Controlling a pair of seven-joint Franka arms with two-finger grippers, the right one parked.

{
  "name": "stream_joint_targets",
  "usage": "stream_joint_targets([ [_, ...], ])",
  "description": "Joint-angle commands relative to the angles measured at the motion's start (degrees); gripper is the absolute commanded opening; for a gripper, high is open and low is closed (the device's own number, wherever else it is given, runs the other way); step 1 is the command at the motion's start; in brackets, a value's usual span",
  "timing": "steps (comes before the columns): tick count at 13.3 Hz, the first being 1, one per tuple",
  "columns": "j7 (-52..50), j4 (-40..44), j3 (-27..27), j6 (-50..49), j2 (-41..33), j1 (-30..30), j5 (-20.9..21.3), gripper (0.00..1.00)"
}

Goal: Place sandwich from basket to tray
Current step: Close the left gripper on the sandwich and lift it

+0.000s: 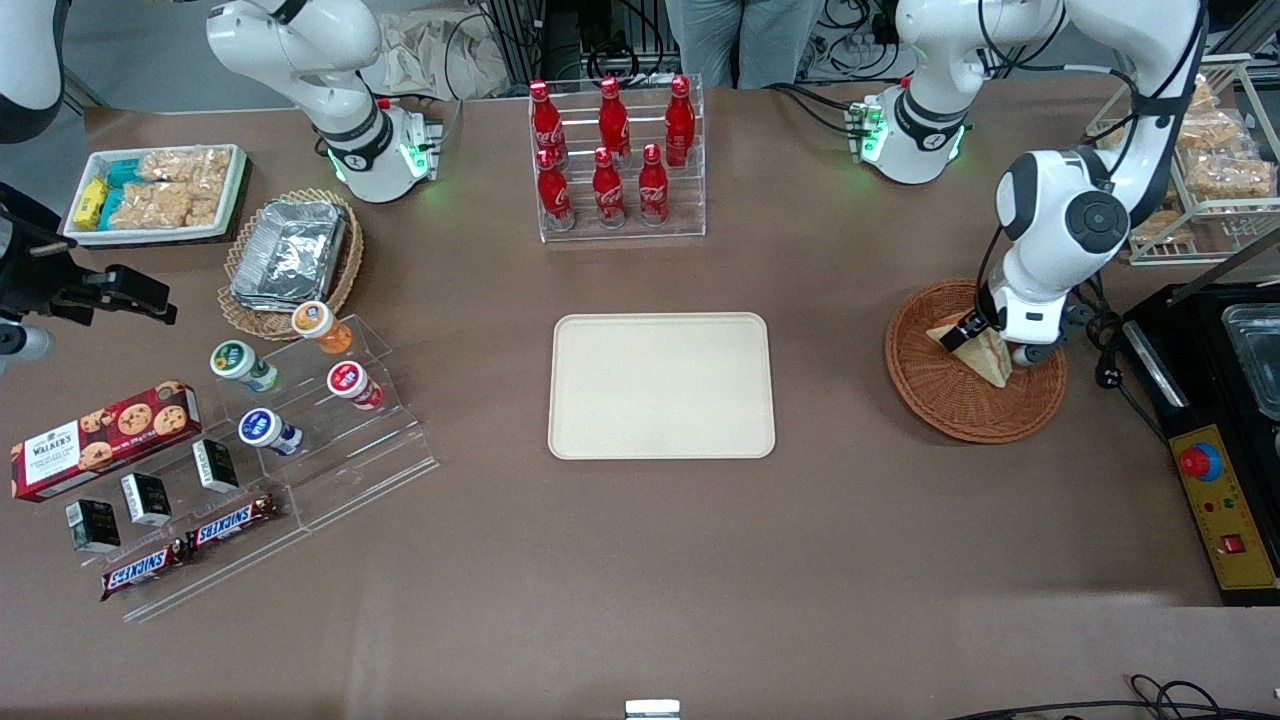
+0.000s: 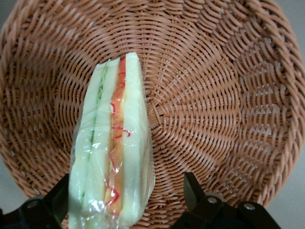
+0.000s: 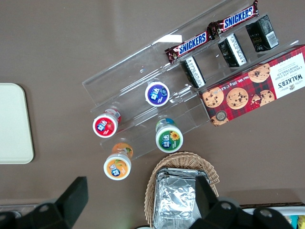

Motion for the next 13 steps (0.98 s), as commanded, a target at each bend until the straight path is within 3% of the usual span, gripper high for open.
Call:
stream_joint_targets([
  [1, -1.1, -0.8, -0.4, 2.6, 0.9, 0.6, 0.3, 1.0],
  [4, -1.0, -0.7, -0.4, 2.6, 1.0, 0.6, 0.3, 0.99],
  [5, -1.0, -0.6, -0.3, 2.6, 1.0, 0.6, 0.3, 0.92],
  [7, -1.0, -0.5, -0.1, 2.6, 1.0, 0.6, 0.3, 0.68],
  [10, -0.7, -0.4, 0.8, 2.6, 0.8, 0.6, 0.4, 0.16],
  [12, -0.3, -0.2, 0.8, 2.2, 0.1, 0.6, 0.4, 0.0],
  [13, -0.3, -0.1, 0.8, 1.7, -0.9, 0.6, 0.4, 0.0],
])
